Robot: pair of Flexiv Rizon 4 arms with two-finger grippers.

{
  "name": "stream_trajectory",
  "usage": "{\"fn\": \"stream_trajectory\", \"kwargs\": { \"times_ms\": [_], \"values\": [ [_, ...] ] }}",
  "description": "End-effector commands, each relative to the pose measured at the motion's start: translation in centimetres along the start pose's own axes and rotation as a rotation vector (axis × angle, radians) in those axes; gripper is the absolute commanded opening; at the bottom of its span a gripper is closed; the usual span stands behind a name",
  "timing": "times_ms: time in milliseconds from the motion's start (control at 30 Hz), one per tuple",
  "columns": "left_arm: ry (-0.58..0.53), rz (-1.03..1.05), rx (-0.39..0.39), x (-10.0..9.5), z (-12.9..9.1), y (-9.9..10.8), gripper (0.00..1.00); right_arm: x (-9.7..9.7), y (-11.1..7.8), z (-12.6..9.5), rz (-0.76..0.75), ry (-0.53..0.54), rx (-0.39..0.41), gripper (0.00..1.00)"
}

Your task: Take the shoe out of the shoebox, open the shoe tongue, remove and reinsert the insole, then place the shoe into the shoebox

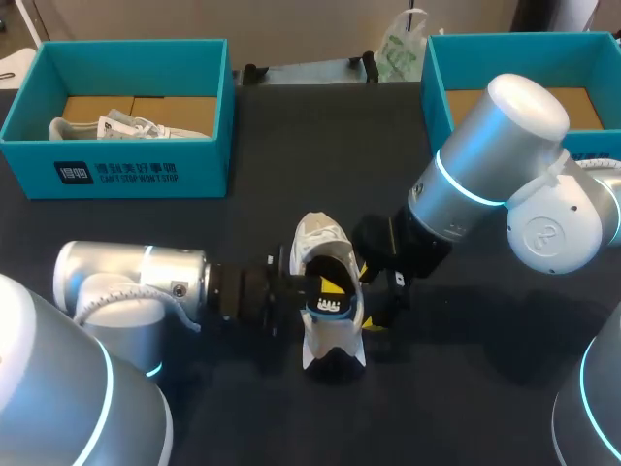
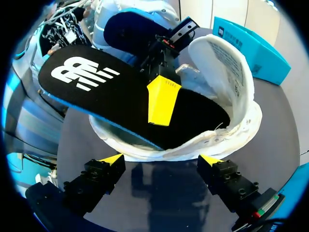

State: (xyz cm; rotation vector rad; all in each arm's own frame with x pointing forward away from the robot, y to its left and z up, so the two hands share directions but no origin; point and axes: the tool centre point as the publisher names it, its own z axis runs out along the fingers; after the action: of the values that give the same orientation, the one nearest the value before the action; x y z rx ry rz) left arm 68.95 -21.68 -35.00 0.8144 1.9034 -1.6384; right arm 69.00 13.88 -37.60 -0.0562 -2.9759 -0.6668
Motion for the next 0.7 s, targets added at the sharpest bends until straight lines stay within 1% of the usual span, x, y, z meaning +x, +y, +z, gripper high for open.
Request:
{"fn": "stream_trajectory", "kwargs": {
  "times_ms": [33, 133, 167, 200, 233, 267, 333, 400, 700],
  "values": [
    [0.004, -0.002, 0.003, 0.2, 0.1, -0.2, 0.00, 0.1, 0.0, 0.1, 0.000, -0.003, 0.001, 1.00],
    [0.000, -0.002, 0.008, 0.1, -0.1, -0.7, 0.01, 0.1, 0.0, 0.1, 0.000, -0.003, 0.001, 1.00],
    [-0.001, -0.002, 0.009, 0.1, -0.2, -0.9, 0.09, 0.1, 0.0, 0.1, 0.000, -0.003, 0.001, 1.00],
    [-0.004, 0.000, 0.012, 0.0, -0.2, -1.1, 0.15, 0.1, 0.0, 0.1, 0.000, -0.003, 0.001, 1.00],
    [-0.004, 0.001, 0.014, 0.0, -0.3, -1.3, 0.17, 0.1, 0.0, 0.1, 0.000, -0.003, 0.001, 1.00],
    [-0.005, 0.004, 0.016, 0.0, -0.3, -1.4, 0.26, 0.1, 0.0, 0.1, 0.000, -0.003, 0.001, 1.00],
    [-0.006, 0.009, 0.020, -0.1, -0.3, -1.8, 0.31, 0.1, 0.0, 0.1, 0.000, -0.003, 0.001, 1.00],
    [-0.006, 0.016, 0.024, -0.1, -0.3, -2.2, 0.32, 0.1, 0.0, 0.1, 0.000, -0.003, 0.001, 1.00],
    [0.001, 0.036, 0.032, -0.2, -0.3, -3.9, 0.26, 0.1, 0.0, 0.1, 0.000, -0.003, 0.001, 1.00]
  ]
}}
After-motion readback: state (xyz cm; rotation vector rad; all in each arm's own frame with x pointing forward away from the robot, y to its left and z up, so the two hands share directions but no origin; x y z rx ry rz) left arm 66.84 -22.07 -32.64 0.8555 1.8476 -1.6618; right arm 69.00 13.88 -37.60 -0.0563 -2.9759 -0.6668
